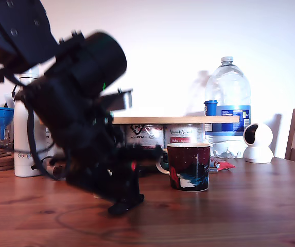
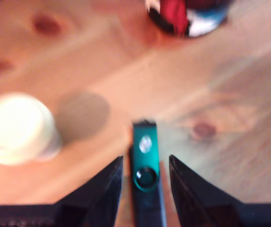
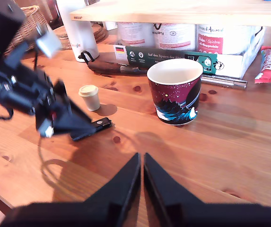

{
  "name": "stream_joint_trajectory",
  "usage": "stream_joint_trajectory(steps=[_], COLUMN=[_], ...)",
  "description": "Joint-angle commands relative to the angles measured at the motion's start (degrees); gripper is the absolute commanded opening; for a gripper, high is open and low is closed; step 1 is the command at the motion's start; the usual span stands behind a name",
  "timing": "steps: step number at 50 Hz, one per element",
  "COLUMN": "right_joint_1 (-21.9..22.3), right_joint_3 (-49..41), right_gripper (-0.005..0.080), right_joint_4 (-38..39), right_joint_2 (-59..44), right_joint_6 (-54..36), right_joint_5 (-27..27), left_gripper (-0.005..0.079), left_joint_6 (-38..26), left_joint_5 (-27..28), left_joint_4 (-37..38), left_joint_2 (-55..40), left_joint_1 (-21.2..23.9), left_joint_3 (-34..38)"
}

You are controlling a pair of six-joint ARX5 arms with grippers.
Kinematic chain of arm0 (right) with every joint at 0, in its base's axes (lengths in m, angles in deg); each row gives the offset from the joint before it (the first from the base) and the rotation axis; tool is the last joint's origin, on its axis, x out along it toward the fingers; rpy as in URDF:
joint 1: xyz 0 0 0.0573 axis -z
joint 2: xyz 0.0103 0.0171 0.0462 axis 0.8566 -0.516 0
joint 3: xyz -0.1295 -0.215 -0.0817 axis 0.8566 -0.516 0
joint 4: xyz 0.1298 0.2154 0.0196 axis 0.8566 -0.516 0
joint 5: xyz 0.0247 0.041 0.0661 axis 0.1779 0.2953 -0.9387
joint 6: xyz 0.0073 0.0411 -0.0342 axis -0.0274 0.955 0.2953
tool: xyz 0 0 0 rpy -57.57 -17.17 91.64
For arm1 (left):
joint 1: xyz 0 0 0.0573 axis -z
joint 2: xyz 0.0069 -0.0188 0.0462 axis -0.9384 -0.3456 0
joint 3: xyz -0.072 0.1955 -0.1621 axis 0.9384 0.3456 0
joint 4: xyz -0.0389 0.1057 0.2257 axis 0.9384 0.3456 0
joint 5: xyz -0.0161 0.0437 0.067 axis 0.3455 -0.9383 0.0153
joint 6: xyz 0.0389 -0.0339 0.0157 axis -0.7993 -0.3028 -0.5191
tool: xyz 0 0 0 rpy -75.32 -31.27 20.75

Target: Slide the USB stick to the left

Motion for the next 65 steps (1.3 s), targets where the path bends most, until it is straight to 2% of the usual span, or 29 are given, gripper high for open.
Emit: stream_joint_trajectory(steps=[1, 10, 17, 23, 38, 65], right_joint_1=[0.02, 0.02, 0.02, 0.02, 0.02, 0.02], right_joint_3=[-0.26, -0.26, -0.26, -0.26, -0.26, -0.26], right_gripper=[-0.0011, -0.0011, -0.0011, -0.0011, -0.0011, -0.0011], right_joint_4=[0.68, 0.63, 0.63, 0.61, 0.59, 0.57], right_joint_2=[-0.26, -0.26, -0.26, -0.26, -0.26, -0.26], right_joint_6=[0.02, 0.02, 0.02, 0.02, 0.02, 0.02], right_joint_5=[0.15, 0.15, 0.17, 0.15, 0.15, 0.17], left_gripper=[0.0274, 0.0263, 0.0163, 0.0124, 0.0122, 0.0122], left_joint_6=[0.2, 0.17, 0.17, 0.2, 0.33, 0.44], left_joint_5=[0.42, 0.48, 0.5, 0.5, 0.5, 0.44], left_joint_4=[0.07, 1.05, 2.25, 3.52, 7.3, 6.16], left_joint_2=[-1.6, -1.6, -1.6, -1.6, -1.55, 1.4], left_joint_1=[0.11, 0.11, 0.11, 0.11, 0.11, 0.0], left_joint_3=[0.74, 0.74, 0.74, 0.74, 0.74, 1.66])
